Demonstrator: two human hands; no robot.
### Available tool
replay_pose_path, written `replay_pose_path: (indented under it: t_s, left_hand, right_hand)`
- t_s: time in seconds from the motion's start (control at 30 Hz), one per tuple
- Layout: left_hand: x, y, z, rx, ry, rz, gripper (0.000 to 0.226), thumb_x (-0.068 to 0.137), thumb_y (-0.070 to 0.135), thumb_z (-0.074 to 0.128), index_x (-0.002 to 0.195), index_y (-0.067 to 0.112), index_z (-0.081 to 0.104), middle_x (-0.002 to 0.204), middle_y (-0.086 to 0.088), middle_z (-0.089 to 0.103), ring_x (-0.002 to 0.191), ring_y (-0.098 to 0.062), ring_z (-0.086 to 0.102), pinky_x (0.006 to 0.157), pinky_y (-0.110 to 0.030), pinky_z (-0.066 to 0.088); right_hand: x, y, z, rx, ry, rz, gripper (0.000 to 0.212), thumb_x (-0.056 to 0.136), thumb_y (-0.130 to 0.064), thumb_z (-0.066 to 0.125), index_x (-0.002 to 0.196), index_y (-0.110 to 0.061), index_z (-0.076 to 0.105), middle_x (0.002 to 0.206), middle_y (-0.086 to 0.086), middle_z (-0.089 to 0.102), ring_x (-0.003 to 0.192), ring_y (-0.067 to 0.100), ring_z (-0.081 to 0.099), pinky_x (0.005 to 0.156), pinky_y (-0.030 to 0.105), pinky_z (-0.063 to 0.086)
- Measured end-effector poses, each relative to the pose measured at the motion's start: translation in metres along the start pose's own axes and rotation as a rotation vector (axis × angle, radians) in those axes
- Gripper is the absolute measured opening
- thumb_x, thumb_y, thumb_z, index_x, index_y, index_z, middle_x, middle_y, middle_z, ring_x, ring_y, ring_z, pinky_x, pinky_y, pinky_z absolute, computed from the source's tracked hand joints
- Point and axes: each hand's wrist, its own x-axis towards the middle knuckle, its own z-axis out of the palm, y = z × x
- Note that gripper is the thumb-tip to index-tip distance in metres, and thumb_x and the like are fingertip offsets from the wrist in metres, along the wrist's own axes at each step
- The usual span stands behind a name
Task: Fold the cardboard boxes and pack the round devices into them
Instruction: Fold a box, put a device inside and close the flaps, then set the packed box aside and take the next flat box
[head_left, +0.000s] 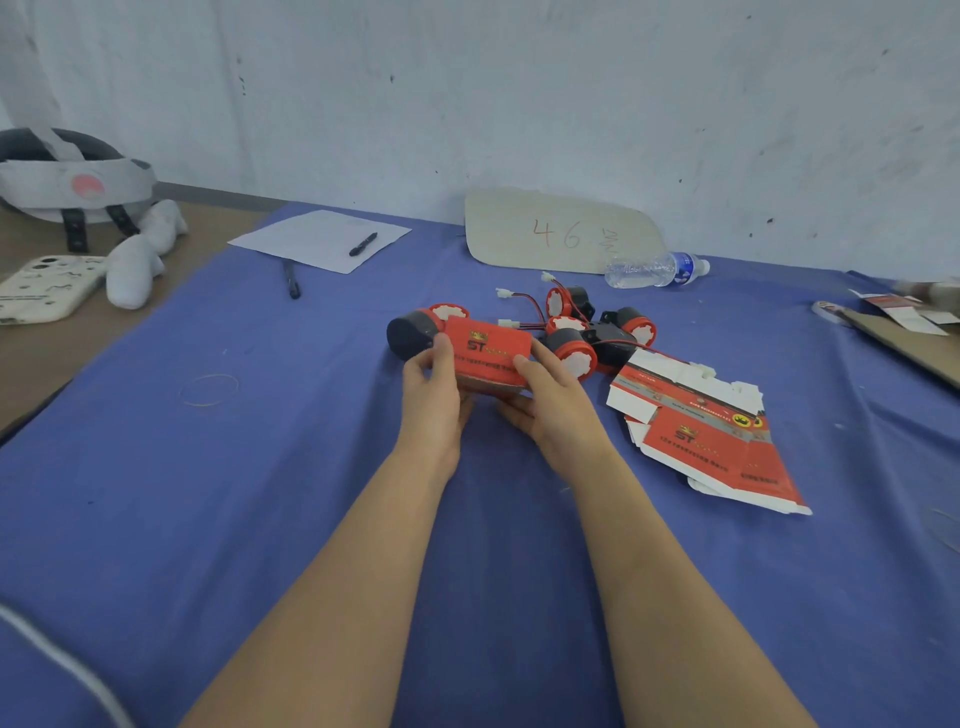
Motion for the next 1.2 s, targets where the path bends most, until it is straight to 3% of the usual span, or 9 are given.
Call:
replay_pose_path:
  t_s: [0.13, 0.3, 0.5, 0.67, 0.8, 0.93, 1.03, 1.13, 1.2]
  left_hand:
    - [-0.003, -0.004, 0.0, 0.3, -0.009, 0.142, 0.031, 0.093, 0.032, 0.06, 0.118, 0.016, 0.05, 0.117, -0.008, 0.062, 0.107, -0.02, 0.063, 0.097, -0.042, 0.051]
    - [-0.006, -0.003, 0.001, 0.332, -0.1, 0.205, 0.026, 0.095, 0.027, 0.059, 0.119, 0.024, 0.048, 0.102, 0.003, 0.063, 0.092, -0.007, 0.063, 0.085, -0.029, 0.055]
    - [-0.007, 0.001, 0.003, 0.247, -0.104, 0.107, 0.031, 0.091, 0.038, 0.061, 0.113, 0.018, 0.055, 0.104, 0.001, 0.066, 0.089, -0.007, 0.067, 0.066, -0.018, 0.057]
    - [-0.004, -0.003, 0.004, 0.36, -0.077, 0.048, 0.051, 0.093, 0.048, 0.052, 0.123, 0.006, 0.052, 0.111, -0.01, 0.067, 0.092, -0.018, 0.069, 0.065, -0.025, 0.059]
    - [-0.004, -0.001, 0.002, 0.348, -0.084, -0.007, 0.046, 0.093, 0.044, 0.056, 0.117, 0.005, 0.054, 0.103, -0.01, 0.068, 0.08, -0.013, 0.068, 0.052, -0.02, 0.055]
    - [-0.017, 0.006, 0.014, 0.347, -0.088, -0.027, 0.03, 0.093, 0.044, 0.056, 0.101, 0.015, 0.056, 0.104, -0.01, 0.068, 0.081, -0.015, 0.068, 0.059, -0.024, 0.057]
    - [-0.04, 0.019, 0.057, 0.291, -0.129, 0.01, 0.034, 0.095, 0.033, 0.056, 0.118, 0.009, 0.047, 0.109, -0.01, 0.063, 0.082, -0.015, 0.066, 0.054, -0.024, 0.056]
    - [-0.08, 0.024, 0.131, 0.244, -0.301, 0.038, 0.015, 0.092, 0.022, 0.058, 0.102, 0.013, 0.051, 0.093, -0.003, 0.066, 0.078, -0.016, 0.065, 0.048, -0.023, 0.054]
    - [-0.123, 0.017, 0.19, 0.191, -0.483, 0.003, 0.012, 0.092, 0.019, 0.059, 0.099, 0.014, 0.052, 0.098, -0.006, 0.067, 0.086, -0.02, 0.067, 0.06, -0.03, 0.058]
  right_hand:
    - [0.0, 0.002, 0.0, -0.147, 0.112, -0.099, 0.036, 0.095, -0.036, 0.055, 0.128, -0.023, 0.048, 0.107, -0.004, 0.062, 0.093, 0.007, 0.063, 0.073, 0.025, 0.058]
    - [0.0, -0.001, -0.001, -0.247, 0.189, -0.195, 0.032, 0.093, -0.036, 0.057, 0.12, -0.022, 0.048, 0.099, -0.011, 0.059, 0.084, 0.005, 0.063, 0.059, 0.016, 0.054]
    - [-0.002, -0.006, -0.003, -0.19, 0.137, -0.148, 0.025, 0.094, -0.038, 0.055, 0.116, -0.026, 0.052, 0.1, -0.01, 0.062, 0.086, 0.006, 0.064, 0.057, 0.016, 0.053]
    - [-0.001, -0.004, 0.001, -0.33, 0.074, -0.048, 0.043, 0.098, -0.055, 0.031, 0.12, -0.028, 0.055, 0.089, -0.004, 0.066, 0.075, 0.011, 0.063, 0.053, 0.019, 0.048]
    - [-0.001, -0.001, 0.001, -0.465, 0.129, -0.055, 0.032, 0.1, -0.048, 0.03, 0.109, -0.026, 0.051, 0.083, -0.007, 0.058, 0.074, 0.012, 0.057, 0.062, 0.026, 0.047]
    - [-0.017, -0.016, -0.003, -0.384, 0.149, 0.03, 0.031, 0.1, -0.048, 0.032, 0.113, -0.025, 0.048, 0.086, -0.006, 0.059, 0.072, 0.01, 0.057, 0.057, 0.021, 0.045]
    - [-0.04, -0.05, -0.03, -0.271, 0.276, 0.003, 0.038, 0.098, -0.051, 0.038, 0.104, -0.018, 0.058, 0.078, -0.001, 0.061, 0.056, 0.01, 0.053, 0.05, 0.02, 0.042]
    - [-0.078, -0.097, -0.085, -0.102, 0.526, -0.067, 0.039, 0.093, -0.045, 0.053, 0.116, -0.013, 0.056, 0.085, 0.003, 0.06, 0.056, 0.01, 0.049, 0.05, 0.021, 0.037]
    - [-0.117, -0.133, -0.132, -0.048, 0.746, -0.156, 0.041, 0.091, -0.039, 0.058, 0.121, -0.011, 0.051, 0.095, 0.008, 0.059, 0.065, 0.015, 0.05, 0.055, 0.023, 0.038]
